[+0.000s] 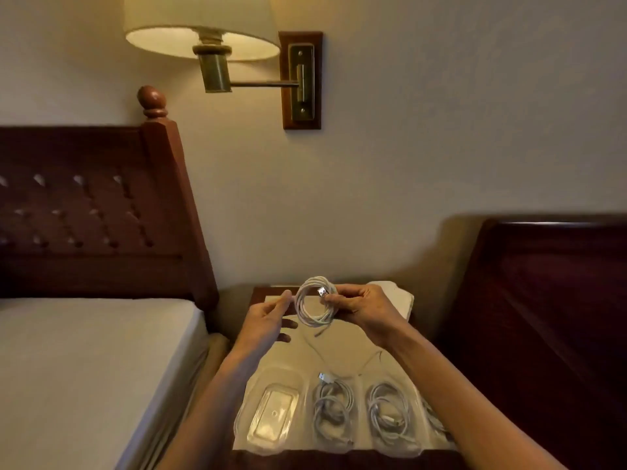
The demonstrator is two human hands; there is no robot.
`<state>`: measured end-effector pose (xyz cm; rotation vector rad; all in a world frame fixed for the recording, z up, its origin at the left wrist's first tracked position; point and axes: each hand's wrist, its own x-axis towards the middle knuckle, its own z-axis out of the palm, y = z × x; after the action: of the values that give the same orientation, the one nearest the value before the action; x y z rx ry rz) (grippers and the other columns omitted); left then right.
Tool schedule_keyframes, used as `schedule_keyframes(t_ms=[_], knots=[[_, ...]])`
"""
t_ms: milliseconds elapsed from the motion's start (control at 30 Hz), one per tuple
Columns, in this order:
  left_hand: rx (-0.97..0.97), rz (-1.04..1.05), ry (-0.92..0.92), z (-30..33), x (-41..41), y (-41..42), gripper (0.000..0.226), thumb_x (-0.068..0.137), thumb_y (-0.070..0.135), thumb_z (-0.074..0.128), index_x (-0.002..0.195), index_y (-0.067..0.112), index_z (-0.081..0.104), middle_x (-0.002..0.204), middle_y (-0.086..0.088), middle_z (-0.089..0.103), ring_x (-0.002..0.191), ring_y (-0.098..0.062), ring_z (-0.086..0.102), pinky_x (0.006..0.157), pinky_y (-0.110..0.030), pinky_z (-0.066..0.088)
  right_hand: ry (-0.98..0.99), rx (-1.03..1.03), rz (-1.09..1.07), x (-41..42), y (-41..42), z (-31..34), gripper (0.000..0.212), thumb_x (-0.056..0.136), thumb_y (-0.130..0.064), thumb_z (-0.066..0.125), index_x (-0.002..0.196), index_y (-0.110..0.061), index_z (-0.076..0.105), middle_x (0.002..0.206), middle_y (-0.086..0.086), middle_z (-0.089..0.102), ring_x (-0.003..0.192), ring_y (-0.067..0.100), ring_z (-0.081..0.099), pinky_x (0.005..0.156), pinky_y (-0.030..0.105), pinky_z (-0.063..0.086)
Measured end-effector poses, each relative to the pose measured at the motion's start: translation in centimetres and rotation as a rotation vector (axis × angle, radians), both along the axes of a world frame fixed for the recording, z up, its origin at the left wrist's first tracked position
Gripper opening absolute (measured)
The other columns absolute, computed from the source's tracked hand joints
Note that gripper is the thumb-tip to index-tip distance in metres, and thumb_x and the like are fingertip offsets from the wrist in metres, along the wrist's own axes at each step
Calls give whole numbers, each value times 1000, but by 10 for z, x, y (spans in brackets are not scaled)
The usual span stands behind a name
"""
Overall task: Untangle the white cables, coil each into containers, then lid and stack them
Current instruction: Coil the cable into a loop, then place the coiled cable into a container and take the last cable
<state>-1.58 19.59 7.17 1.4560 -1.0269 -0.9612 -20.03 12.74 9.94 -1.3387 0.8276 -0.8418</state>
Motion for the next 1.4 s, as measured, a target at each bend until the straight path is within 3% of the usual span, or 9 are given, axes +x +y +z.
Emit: schedule_keyframes(t_ms=[100,200,433,567,667,833,1133,1300,1400], knots=[[146,173,-534,-89,34,23,27,96,28,55,76,20,72,73,4,70,71,-15,66,58,-30,49,153,40,-11,15,23,-61,14,85,-4,70,97,-5,76,90,14,74,78,20,68,74,30,60],[320,172,-749,-150,56,46,30,93,19,53,65,12,64,65,-1,64,63,-19,61,61,-42,53,334,-145,-60,37,45,-107,8,83,-14,74,89,-14,80,77,9,75,69,12,65,70,35,56],[379,102,-689,-187,55,69,38,98,25,48,64,13,60,68,-4,65,65,-23,60,59,-33,42,834,-1052,142,87,71,-173,25,75,-7,72,98,-15,72,82,0,68,78,19,59,52,28,44],[335,145,-589,-192,53,74,40,99,29,47,67,11,64,61,-2,65,50,-18,58,56,-39,48,1130,-1219,272,92,68,-188,29,47,-21,91,72,-21,76,68,-7,66,65,12,61,43,21,41],[292,178,-555,-191,47,77,41,100,30,45,70,12,67,57,-1,65,43,-12,55,53,-36,48,1153,-1173,276,97,64,-190,24,51,-19,91,70,-17,76,70,-3,67,68,16,62,42,23,40],[264,226,-528,-197,45,76,43,100,28,45,65,9,61,54,-4,62,42,-17,56,53,-43,50,1191,-1054,456,107,58,-189,32,99,-20,49,110,7,64,112,19,61,110,34,50,68,40,43],[238,287,-539,-199,36,75,37,99,29,45,68,17,61,65,6,62,63,-10,58,59,-32,42,1127,-989,588,100,48,-176,23,92,-6,50,108,4,65,122,16,58,114,32,50,79,41,48],[240,291,-533,-198,35,74,38,99,29,44,65,16,54,65,4,59,64,-13,56,60,-34,42,849,-833,79,83,11,-168,25,91,-13,54,109,-13,72,109,3,70,101,20,60,84,39,53],[234,276,-538,-194,34,72,40,100,27,43,62,16,50,65,3,57,64,-15,54,60,-35,40,1043,-478,-124,73,-32,-169,25,89,-13,54,108,-8,69,107,10,69,94,26,63,78,35,53]])
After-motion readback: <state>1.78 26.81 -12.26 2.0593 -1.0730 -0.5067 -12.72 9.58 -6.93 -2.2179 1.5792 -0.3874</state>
